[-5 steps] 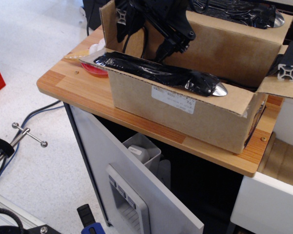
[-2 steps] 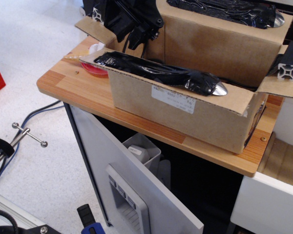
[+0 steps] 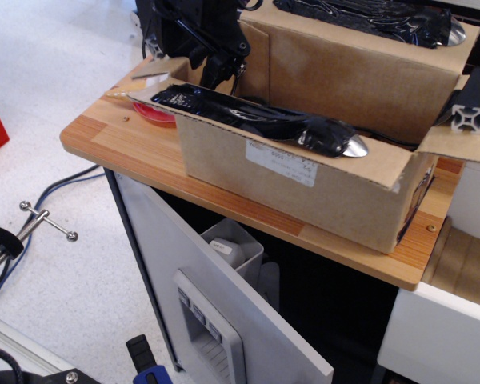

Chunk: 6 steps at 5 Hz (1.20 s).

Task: Open small4fbox flaps

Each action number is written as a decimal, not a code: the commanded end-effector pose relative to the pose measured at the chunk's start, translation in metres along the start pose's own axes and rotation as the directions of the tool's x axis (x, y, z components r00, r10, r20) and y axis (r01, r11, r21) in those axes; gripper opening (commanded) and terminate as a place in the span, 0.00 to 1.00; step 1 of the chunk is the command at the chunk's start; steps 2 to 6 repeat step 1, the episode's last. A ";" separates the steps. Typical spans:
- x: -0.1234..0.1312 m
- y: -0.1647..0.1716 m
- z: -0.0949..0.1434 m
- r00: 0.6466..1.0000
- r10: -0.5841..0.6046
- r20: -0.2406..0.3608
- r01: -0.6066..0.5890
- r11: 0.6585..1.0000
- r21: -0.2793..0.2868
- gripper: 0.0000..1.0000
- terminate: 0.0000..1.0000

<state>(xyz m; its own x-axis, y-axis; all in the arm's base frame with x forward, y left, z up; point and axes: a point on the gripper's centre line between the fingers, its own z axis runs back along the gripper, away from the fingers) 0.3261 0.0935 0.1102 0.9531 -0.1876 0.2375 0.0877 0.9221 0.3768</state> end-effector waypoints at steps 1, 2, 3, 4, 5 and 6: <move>0.001 0.006 0.002 0.997 0.078 0.017 -0.078 0.997 -0.029 1.00 1.00; 0.001 0.006 0.002 0.997 0.078 0.017 -0.078 0.997 -0.029 1.00 1.00; 0.001 0.006 0.002 0.997 0.078 0.017 -0.078 0.997 -0.029 1.00 1.00; 0.001 0.006 0.002 0.997 0.078 0.017 -0.078 0.997 -0.029 1.00 1.00; 0.001 0.006 0.002 0.997 0.078 0.017 -0.078 0.997 -0.029 1.00 1.00; 0.001 0.006 0.002 0.997 0.078 0.017 -0.078 0.997 -0.029 1.00 1.00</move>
